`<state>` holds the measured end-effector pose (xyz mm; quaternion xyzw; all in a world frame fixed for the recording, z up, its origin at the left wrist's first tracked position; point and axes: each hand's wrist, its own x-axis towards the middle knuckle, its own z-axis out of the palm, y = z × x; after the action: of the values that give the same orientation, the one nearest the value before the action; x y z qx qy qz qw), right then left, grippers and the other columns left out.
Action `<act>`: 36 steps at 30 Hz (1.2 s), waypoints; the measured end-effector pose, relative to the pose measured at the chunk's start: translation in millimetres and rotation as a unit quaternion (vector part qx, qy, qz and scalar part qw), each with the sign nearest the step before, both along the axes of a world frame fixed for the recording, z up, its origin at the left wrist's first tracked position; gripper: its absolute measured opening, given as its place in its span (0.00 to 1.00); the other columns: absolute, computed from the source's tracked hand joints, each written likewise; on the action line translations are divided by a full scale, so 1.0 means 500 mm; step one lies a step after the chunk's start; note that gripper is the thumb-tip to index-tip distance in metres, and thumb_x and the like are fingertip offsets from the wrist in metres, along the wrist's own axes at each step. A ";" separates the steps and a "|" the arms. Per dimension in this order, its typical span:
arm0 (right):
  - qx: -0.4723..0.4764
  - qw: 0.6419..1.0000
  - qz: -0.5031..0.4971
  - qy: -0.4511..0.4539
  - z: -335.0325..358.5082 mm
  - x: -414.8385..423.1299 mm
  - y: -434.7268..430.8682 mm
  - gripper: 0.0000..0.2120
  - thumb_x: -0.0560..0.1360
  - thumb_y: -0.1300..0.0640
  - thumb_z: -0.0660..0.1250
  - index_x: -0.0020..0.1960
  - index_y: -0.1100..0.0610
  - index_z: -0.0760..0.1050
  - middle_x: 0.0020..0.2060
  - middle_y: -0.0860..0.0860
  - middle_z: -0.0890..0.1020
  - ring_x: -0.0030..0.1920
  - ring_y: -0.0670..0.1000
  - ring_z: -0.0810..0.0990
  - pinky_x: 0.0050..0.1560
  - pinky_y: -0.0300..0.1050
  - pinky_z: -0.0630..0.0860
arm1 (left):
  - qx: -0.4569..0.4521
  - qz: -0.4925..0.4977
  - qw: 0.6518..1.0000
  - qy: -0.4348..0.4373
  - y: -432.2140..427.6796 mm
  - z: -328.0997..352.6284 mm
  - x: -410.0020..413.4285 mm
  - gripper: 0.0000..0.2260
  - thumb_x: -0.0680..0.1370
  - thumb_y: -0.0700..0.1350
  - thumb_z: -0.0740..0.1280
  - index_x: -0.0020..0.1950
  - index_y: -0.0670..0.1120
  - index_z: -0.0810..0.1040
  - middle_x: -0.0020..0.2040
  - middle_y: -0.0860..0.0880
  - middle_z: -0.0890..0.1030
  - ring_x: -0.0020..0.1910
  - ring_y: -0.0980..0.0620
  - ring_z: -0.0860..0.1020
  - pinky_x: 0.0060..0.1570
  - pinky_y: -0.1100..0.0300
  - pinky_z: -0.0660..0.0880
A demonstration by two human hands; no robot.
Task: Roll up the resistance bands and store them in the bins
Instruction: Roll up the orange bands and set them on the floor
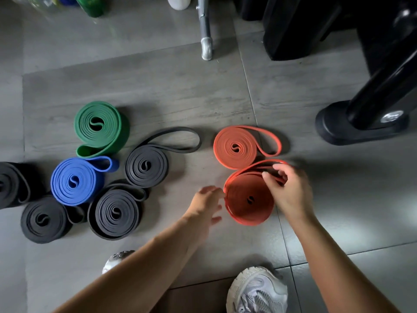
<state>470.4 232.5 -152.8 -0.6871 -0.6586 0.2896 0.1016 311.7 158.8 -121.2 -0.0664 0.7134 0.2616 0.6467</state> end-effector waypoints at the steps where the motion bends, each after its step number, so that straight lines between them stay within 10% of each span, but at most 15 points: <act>1: 0.024 1.000 0.012 -0.008 0.001 -0.006 0.016 0.15 0.71 0.52 0.72 0.55 0.58 0.79 0.51 0.58 0.81 0.54 0.61 0.77 0.55 0.54 0.73 | 0.019 0.005 0.999 0.027 0.018 -0.009 -0.008 0.07 0.77 0.41 0.61 0.54 0.50 0.74 0.44 0.50 0.74 0.48 0.49 0.73 0.47 0.56 0.69; 7: 0.041 0.975 0.168 -0.138 -0.011 -0.080 0.145 0.26 0.70 0.46 0.69 0.67 0.51 0.70 0.63 0.56 0.73 0.62 0.61 0.70 0.61 0.53 0.66 | 0.053 0.015 0.998 0.018 0.115 -0.034 -0.032 0.25 0.77 0.44 0.63 0.72 0.55 0.60 0.32 0.54 0.82 0.42 0.51 0.76 0.41 0.58 0.66; 10: -0.051 0.960 0.192 -0.196 -0.030 -0.090 0.186 0.28 0.70 0.40 0.67 0.67 0.46 0.66 0.64 0.56 0.71 0.63 0.62 0.69 0.63 0.53 0.65 | 0.067 0.019 0.997 0.015 0.137 -0.040 -0.030 0.26 0.77 0.43 0.61 0.72 0.58 0.59 0.45 0.48 0.81 0.44 0.48 0.77 0.40 0.59 0.68; 21: -0.034 0.993 0.110 -0.019 0.024 -0.092 0.182 0.25 0.72 0.48 0.69 0.67 0.51 0.70 0.57 0.58 0.77 0.58 0.60 0.76 0.54 0.48 0.71 | 0.220 0.023 0.975 0.028 0.148 0.041 -0.038 0.15 0.77 0.35 0.60 0.52 0.57 0.73 0.40 0.51 0.79 0.43 0.46 0.77 0.45 0.58 0.69; 26: -0.074 0.990 0.117 -0.031 0.072 -0.026 0.075 0.27 0.70 0.42 0.70 0.65 0.50 0.71 0.54 0.58 0.77 0.56 0.60 0.76 0.53 0.49 0.72 | 0.204 -0.012 0.978 -0.051 0.043 0.069 0.005 0.18 0.78 0.34 0.58 0.61 0.54 0.67 0.32 0.54 0.80 0.39 0.53 0.81 0.43 0.61 0.71; 32: -0.072 0.992 0.098 -0.035 0.092 0.015 -0.039 0.31 0.67 0.39 0.70 0.66 0.49 0.71 0.58 0.55 0.76 0.58 0.57 0.75 0.55 0.48 0.72 | 0.180 -0.032 0.982 -0.050 -0.054 0.091 0.047 0.25 0.67 0.44 0.64 0.64 0.57 0.66 0.44 0.47 0.76 0.61 0.41 0.76 0.46 0.59 0.72; 36: -0.031 0.994 0.095 -0.043 0.100 0.005 -0.002 0.27 0.69 0.43 0.70 0.65 0.51 0.72 0.55 0.58 0.77 0.58 0.60 0.74 0.55 0.51 0.72 | 0.179 -0.030 0.982 -0.058 -0.016 0.085 0.036 0.20 0.77 0.35 0.62 0.64 0.54 0.67 0.44 0.47 0.77 0.51 0.48 0.78 0.47 0.59 0.71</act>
<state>473.1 231.3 -102.9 -0.6362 -0.7151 0.2886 0.0240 329.7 151.0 -78.4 0.0565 0.6178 0.3609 0.6963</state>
